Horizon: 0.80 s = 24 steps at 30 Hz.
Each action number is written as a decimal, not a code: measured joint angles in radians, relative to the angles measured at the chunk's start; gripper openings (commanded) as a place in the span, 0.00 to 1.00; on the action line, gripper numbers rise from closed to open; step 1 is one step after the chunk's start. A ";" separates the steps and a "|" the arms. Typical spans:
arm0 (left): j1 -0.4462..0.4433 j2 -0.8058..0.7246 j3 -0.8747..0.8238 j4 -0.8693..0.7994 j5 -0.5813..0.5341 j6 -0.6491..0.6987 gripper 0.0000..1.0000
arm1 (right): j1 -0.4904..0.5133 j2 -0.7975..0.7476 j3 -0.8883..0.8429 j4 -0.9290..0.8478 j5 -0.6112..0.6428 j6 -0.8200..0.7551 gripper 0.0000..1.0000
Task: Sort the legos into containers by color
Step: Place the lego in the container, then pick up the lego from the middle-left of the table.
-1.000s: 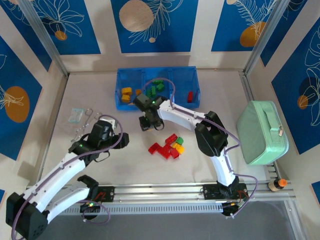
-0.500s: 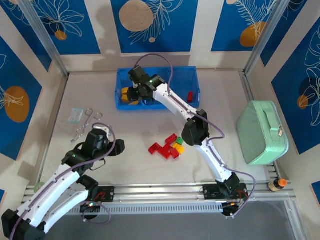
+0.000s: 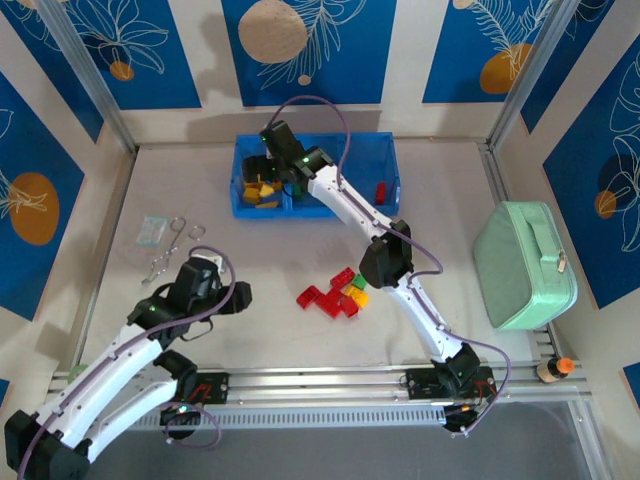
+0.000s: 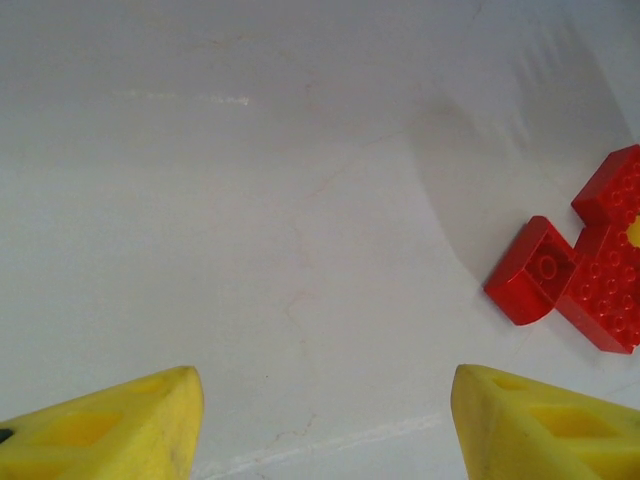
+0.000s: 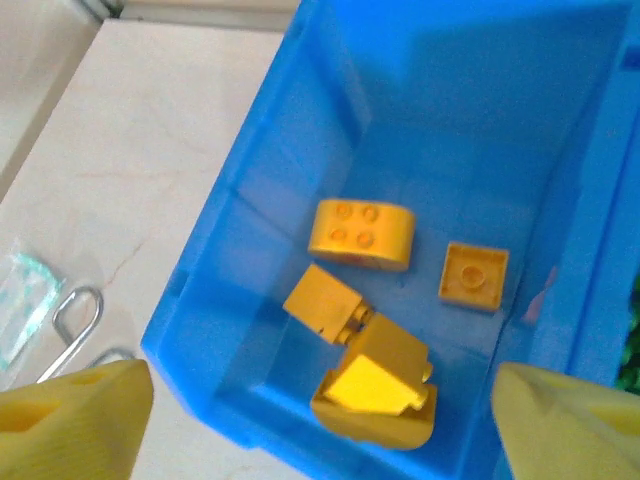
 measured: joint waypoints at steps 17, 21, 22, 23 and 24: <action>-0.252 0.428 0.175 0.138 0.024 0.077 0.70 | -0.011 -0.793 -0.983 0.172 0.094 0.037 0.92; -0.286 0.575 0.220 0.207 0.057 0.110 0.70 | -0.042 -1.006 -1.291 0.242 0.097 0.068 0.92; -0.288 0.608 0.230 0.219 0.064 0.121 0.70 | -0.050 -1.043 -1.355 0.250 0.099 0.076 0.92; -0.289 0.641 0.240 0.230 0.069 0.133 0.70 | -0.060 -1.081 -1.425 0.256 0.101 0.086 0.92; -0.289 0.676 0.253 0.239 0.075 0.145 0.69 | -0.072 -1.120 -1.500 0.264 0.102 0.098 0.92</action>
